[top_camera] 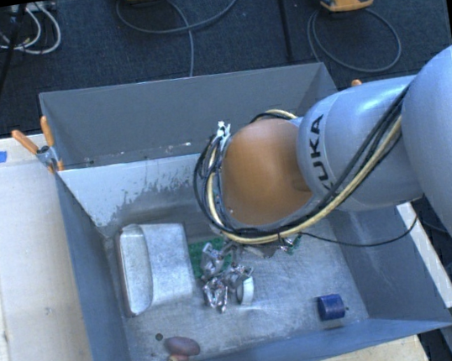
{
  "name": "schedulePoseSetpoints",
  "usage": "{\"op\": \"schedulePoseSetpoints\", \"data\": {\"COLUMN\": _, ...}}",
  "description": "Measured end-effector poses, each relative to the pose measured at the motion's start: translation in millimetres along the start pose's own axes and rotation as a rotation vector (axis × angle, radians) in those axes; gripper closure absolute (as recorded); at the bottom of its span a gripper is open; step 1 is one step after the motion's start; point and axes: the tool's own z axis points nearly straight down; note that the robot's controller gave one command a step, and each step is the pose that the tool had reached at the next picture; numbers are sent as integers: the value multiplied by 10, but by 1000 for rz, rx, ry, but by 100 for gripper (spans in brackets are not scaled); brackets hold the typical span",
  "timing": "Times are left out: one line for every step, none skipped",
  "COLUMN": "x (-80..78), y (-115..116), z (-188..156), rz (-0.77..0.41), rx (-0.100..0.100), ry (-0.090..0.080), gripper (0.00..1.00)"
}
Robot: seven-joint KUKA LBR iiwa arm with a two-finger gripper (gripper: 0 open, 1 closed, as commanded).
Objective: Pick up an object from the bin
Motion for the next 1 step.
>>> {"op": "schedulePoseSetpoints", "data": {"x": -20, "y": 0, "z": -1180, "rz": 3, "rx": 5, "ry": -5, "gripper": 100}}
